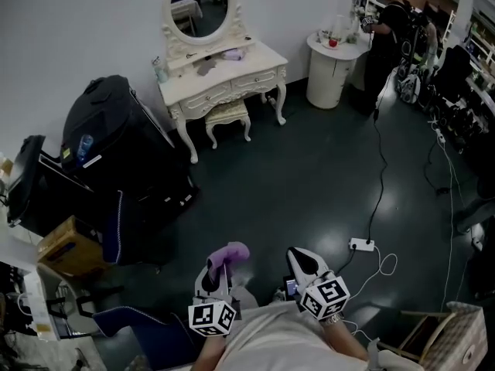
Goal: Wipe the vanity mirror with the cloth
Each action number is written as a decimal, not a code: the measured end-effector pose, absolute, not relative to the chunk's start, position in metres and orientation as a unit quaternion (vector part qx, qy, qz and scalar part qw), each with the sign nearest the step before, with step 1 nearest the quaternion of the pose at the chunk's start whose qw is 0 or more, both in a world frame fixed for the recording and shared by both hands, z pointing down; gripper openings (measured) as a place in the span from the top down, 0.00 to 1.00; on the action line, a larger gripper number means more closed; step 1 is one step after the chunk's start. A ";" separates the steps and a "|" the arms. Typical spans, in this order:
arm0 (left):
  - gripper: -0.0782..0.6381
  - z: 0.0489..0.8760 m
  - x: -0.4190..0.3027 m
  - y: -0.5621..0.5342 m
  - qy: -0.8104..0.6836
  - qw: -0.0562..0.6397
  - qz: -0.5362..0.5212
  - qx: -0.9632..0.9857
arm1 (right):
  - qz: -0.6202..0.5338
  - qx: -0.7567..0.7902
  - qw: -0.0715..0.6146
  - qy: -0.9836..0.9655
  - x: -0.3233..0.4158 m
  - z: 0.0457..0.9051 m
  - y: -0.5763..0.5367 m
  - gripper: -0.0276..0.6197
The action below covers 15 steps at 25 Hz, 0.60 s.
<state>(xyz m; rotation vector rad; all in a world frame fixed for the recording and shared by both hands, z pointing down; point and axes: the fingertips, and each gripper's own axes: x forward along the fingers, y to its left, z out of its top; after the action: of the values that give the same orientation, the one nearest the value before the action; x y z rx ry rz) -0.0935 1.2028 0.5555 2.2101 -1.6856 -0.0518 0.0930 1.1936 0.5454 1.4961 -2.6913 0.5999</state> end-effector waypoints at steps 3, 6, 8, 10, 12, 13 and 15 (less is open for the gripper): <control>0.81 0.561 -0.080 1.199 -0.601 0.189 -0.009 0.777 | 0.203 0.476 0.007 -0.856 0.105 0.551 1.188 0.95; 0.81 0.561 -0.074 1.183 -0.601 0.187 -0.004 0.777 | 0.210 0.468 0.011 -0.858 0.105 0.556 1.176 0.95; 0.81 0.562 -0.073 1.166 -0.601 0.186 -0.008 0.777 | 0.210 0.468 0.016 -0.858 0.104 0.559 1.162 0.95; 0.81 0.563 -0.075 1.147 -0.601 0.184 -0.011 0.777 | 0.209 0.471 0.017 -0.857 0.104 0.561 1.143 0.95; 0.81 0.565 -0.077 1.122 -0.601 0.182 -0.010 0.778 | 0.207 0.475 0.017 -0.855 0.103 0.561 1.119 0.95; 0.81 0.566 -0.078 1.107 -0.601 0.182 -0.010 0.779 | 0.206 0.479 0.019 -0.853 0.103 0.562 1.105 0.95; 0.81 0.568 -0.078 1.074 -0.597 0.185 -0.015 0.780 | 0.205 0.488 0.026 -0.848 0.106 0.563 1.074 0.95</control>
<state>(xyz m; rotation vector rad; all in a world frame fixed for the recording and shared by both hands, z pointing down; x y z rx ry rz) -0.0781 1.0736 0.5676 2.1986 -1.6830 -0.0414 0.1057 1.0741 0.5628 1.5097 -2.6203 0.6350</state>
